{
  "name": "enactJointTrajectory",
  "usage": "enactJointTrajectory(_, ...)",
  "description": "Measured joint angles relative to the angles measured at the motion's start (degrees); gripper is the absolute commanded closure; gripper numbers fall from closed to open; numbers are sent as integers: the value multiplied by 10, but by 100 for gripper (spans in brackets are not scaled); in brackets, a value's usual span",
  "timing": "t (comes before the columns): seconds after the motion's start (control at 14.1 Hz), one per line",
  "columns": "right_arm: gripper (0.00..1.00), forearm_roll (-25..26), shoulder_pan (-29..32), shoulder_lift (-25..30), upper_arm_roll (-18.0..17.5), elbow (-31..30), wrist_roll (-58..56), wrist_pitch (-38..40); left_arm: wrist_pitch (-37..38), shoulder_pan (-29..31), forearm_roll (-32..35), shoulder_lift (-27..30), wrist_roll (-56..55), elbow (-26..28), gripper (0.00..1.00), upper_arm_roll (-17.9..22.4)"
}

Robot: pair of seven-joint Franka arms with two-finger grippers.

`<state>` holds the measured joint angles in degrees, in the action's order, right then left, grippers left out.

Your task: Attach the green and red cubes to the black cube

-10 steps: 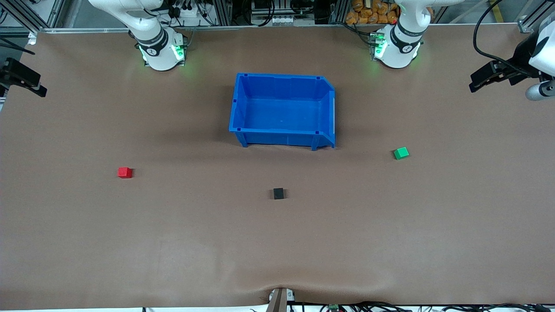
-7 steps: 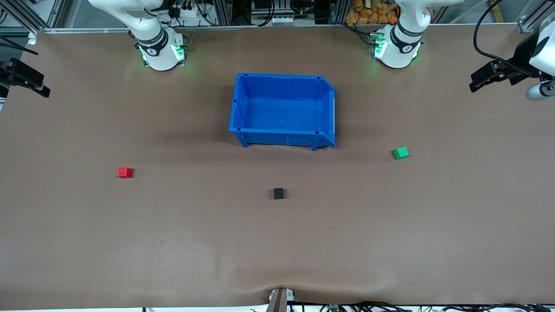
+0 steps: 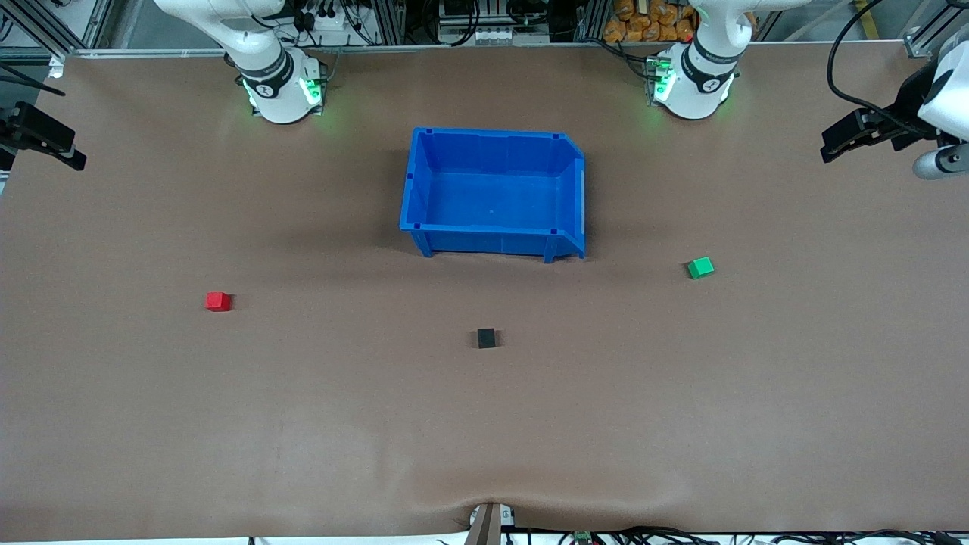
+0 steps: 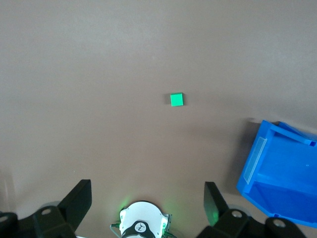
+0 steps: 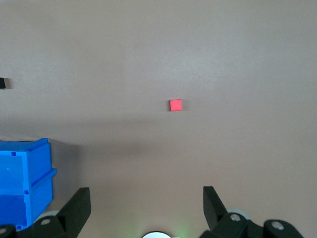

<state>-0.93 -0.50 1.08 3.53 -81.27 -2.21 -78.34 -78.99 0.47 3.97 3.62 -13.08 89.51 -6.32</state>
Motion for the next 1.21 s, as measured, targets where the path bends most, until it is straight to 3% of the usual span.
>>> enactJointTrajectory(0.64,0,0,0,-1,2,0,0,6,-32,-2,0,-32,0,37,0,-8)
enactJointTrajectory(1.21,0,2,0,-18,2,-2,0,11,-172,-1,0,-38,-16,157,0,-8)
